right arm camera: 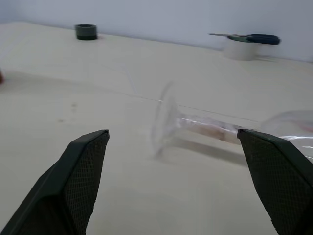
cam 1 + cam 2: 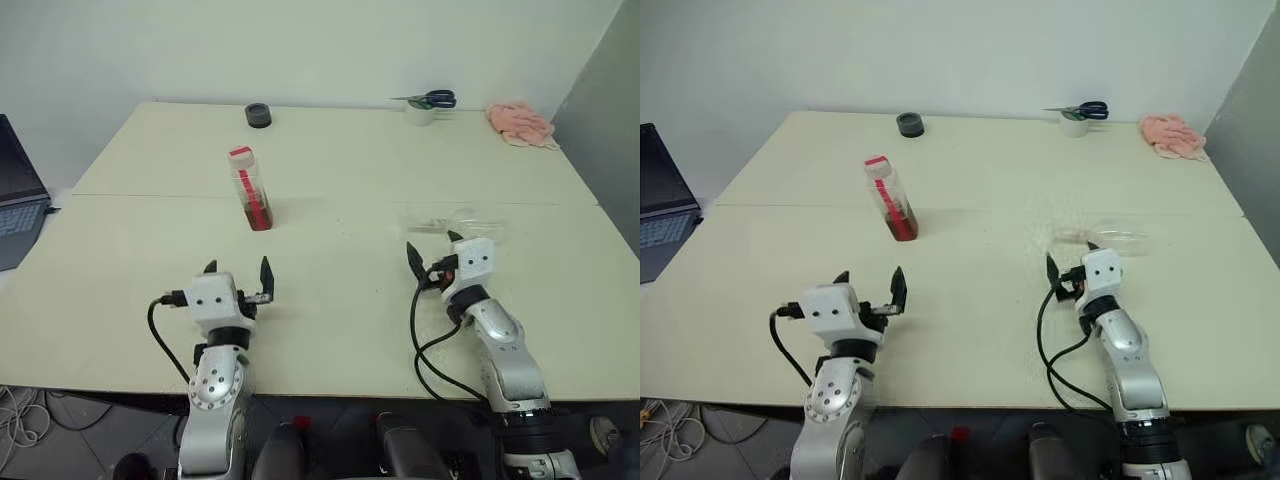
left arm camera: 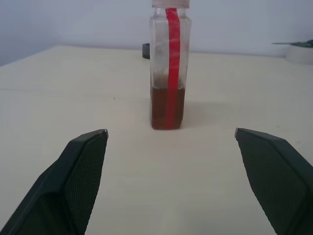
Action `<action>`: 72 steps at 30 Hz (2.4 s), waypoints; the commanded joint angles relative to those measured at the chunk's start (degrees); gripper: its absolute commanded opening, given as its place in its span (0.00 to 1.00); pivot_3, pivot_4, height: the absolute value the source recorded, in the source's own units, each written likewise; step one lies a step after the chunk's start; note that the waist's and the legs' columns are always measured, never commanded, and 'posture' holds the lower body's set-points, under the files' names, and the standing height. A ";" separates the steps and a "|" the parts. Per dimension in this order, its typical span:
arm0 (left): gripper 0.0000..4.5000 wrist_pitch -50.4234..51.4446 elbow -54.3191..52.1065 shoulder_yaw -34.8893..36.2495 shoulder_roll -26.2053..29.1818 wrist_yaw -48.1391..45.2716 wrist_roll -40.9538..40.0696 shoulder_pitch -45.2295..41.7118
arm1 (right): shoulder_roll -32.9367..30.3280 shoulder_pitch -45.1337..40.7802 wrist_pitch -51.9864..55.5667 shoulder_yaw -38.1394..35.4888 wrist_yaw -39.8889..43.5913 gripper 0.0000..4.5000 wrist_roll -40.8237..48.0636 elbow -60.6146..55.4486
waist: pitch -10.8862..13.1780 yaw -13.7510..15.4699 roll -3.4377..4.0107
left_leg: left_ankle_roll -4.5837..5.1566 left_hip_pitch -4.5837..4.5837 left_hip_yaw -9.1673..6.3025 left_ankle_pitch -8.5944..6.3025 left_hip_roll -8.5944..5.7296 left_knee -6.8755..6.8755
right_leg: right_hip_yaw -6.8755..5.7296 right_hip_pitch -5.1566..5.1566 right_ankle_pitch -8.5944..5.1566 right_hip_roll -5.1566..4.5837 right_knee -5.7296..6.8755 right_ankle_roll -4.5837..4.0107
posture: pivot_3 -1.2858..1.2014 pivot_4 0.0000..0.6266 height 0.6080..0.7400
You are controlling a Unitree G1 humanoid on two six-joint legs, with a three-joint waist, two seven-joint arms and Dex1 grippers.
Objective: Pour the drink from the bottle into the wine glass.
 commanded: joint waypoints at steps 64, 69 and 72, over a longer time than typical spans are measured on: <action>1.00 -12.88 57.11 7.86 9.20 -0.44 -3.22 -51.89 | -3.70 -21.65 23.29 7.77 16.69 1.00 11.19 -4.58 | 0.05 0.38 -0.02 | -0.03 -0.27 -0.35 0.01 -0.14 0.02 | -0.47 -0.07 0.21 -0.17 -0.01 -0.23 | 0.52 0.24 1.00; 0.91 -13.11 57.80 7.55 8.87 -0.50 -3.55 -52.44 | -3.69 -21.50 23.43 8.14 16.76 1.00 11.32 -4.88 | 0.05 0.38 -0.02 | -0.03 -0.27 -0.36 0.01 -0.14 0.02 | -0.47 -0.07 0.21 -0.17 -0.01 -0.23 | 0.52 0.24 1.00; 0.73 -13.08 58.01 7.60 8.96 -0.20 -3.57 -52.16 | -3.75 -21.56 23.47 8.18 16.70 1.00 11.40 -4.92 | 0.05 0.38 -0.02 | -0.03 -0.27 -0.37 0.01 -0.14 0.02 | -0.48 -0.07 0.21 -0.18 0.00 -0.23 | 0.52 0.24 1.00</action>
